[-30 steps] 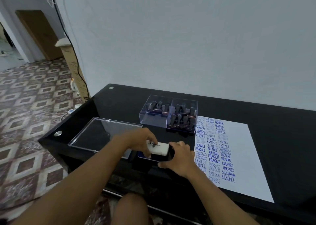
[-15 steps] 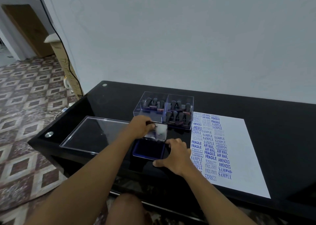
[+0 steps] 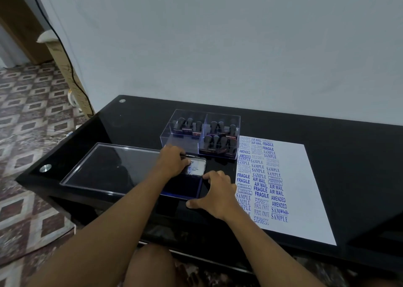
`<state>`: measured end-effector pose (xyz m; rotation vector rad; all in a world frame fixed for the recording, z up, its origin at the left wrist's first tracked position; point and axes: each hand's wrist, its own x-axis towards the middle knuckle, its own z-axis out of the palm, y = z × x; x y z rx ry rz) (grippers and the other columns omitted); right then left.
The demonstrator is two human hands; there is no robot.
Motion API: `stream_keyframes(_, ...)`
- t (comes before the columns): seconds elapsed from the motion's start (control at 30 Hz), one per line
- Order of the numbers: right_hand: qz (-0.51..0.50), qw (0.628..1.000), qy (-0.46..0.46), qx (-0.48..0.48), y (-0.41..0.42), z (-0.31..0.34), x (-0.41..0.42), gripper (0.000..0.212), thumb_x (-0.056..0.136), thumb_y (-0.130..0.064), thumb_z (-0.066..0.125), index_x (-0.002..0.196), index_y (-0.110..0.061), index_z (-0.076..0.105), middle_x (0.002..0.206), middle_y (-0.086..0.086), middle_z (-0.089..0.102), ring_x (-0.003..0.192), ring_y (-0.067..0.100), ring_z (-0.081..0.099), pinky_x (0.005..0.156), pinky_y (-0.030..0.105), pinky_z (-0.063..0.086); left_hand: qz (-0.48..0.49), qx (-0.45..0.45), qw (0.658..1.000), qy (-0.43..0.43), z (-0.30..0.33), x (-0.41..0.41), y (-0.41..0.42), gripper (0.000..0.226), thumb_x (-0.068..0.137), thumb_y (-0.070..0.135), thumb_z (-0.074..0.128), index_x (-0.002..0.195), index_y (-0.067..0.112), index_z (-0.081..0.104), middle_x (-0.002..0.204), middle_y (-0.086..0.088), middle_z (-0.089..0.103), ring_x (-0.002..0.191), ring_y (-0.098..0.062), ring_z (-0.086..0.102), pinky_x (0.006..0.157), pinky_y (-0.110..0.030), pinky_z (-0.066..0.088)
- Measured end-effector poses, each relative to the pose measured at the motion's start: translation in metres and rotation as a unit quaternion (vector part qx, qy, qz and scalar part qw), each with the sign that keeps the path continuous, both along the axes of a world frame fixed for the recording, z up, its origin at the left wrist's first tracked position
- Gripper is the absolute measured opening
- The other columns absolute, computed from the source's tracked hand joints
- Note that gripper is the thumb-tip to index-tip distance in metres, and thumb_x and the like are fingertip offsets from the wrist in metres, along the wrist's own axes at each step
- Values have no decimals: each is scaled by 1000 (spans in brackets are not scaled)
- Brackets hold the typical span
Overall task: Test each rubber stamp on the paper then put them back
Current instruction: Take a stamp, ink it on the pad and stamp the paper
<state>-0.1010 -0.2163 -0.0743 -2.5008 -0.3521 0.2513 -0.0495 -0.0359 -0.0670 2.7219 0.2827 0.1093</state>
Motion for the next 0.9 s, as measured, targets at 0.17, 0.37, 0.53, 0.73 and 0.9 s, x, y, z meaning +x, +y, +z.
stream_keyframes(0.17, -1, 1000, -2, -1, 1, 0, 0, 91, 50, -62, 84, 127, -28, 49, 124, -6, 43, 118, 16, 39, 93, 33, 31, -2, 30, 1000, 7, 5, -6, -5, 31, 89, 36, 60, 109, 13, 68, 120, -11, 56, 114, -30, 50, 97, -41, 45)
stream_keyframes(0.37, 7, 999, 22, 47, -4, 4, -3, 87, 52, -70, 77, 123, -28, 49, 117, -9, 45, 110, 13, 45, 95, 34, 39, -17, 49, 992, -112, 22, -10, -2, 29, 93, 30, 54, 116, 15, 64, 121, -7, 56, 112, -26, 52, 96, -45, 45)
stream_keyframes(0.53, -56, 980, -30, 189, -5, 38, 18, 22, 85, -38, 67, 98, -24, 56, 87, -8, 58, 78, 8, 56, 64, 14, 41, -60, 61, 992, -95, 28, 5, 10, 41, 97, 29, 46, 136, 15, 52, 142, -5, 48, 133, -23, 41, 111, -44, 34)
stream_keyframes(0.73, -62, 989, -72, 112, 7, 75, 90, 16, 89, -22, 55, 92, -17, 69, 93, -2, 69, 92, 18, 63, 86, 35, 53, -104, 89, 990, 26, 24, 8, 10, 53, 101, 29, 39, 151, 21, 26, 158, 0, 26, 148, -21, 15, 119, -49, 8)
stream_keyframes(0.9, -3, 997, -65, -37, 21, 70, 140, 27, 85, -18, 49, 83, -12, 75, 92, 4, 74, 81, 26, 64, 88, 38, 54, -116, 94, 988, 39, 25, 8, 16, 56, 100, 26, 40, 153, 25, 21, 160, 5, 20, 148, -18, 10, 119, -50, 3)
